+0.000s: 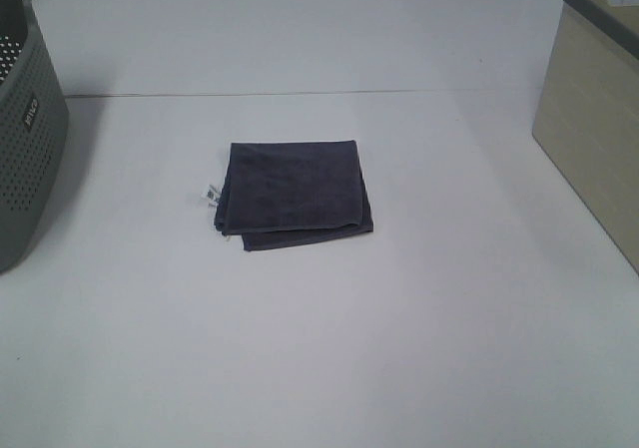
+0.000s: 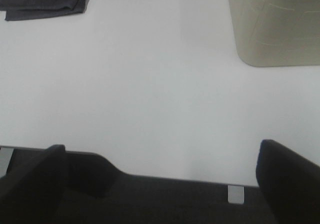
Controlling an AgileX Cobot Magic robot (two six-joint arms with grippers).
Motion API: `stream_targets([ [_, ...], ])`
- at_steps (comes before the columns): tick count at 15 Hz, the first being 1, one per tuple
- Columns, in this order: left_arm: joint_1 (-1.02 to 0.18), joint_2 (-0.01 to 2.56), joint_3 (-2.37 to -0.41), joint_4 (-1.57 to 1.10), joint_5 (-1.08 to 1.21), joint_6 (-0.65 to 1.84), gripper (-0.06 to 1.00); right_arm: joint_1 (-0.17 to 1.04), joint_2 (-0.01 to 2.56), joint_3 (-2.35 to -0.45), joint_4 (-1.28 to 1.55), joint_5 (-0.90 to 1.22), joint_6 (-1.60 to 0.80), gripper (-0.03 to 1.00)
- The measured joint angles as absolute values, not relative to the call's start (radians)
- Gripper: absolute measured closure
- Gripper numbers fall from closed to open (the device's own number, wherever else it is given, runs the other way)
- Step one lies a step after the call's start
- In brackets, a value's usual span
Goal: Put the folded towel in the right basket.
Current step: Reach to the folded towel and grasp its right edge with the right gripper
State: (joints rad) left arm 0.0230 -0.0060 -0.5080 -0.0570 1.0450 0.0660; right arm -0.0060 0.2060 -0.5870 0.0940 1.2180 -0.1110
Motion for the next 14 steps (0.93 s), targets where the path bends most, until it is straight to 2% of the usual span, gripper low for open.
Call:
stream_targets([
  [2, 0.023, -0.006, -0.508, -0.057, 1.045, 0.066, -0.05, -0.006, 0.546, -0.833, 0.132, 1.224, -0.104, -0.01],
  [6, 0.023, -0.006, -0.508, -0.057, 1.045, 0.066, -0.05, -0.006, 0.913, -1.104, 0.166, 1.22, -0.122, -0.01],
  [10, 0.023, -0.006, -0.508, -0.057, 1.045, 0.066, -0.05, -0.006, 1.106, -1.139, 0.351, 1.191, -0.141, -0.01],
  [12, 0.023, -0.006, -0.508, -0.057, 1.045, 0.066, -0.05, -0.006, 1.26, -1.139, 0.498, 1.118, -0.199, 0.0],
  [13, 0.023, -0.006, -0.508, -0.057, 1.045, 0.066, -0.05, -0.006, 1.438, -1.144, 0.651, 1.035, -0.263, 0.0],
  [14, 0.023, -0.006, -0.508, -0.057, 1.045, 0.066, -0.05, -0.006, 1.486, -1.152, 0.671, 1.029, -0.278, 0.0],
])
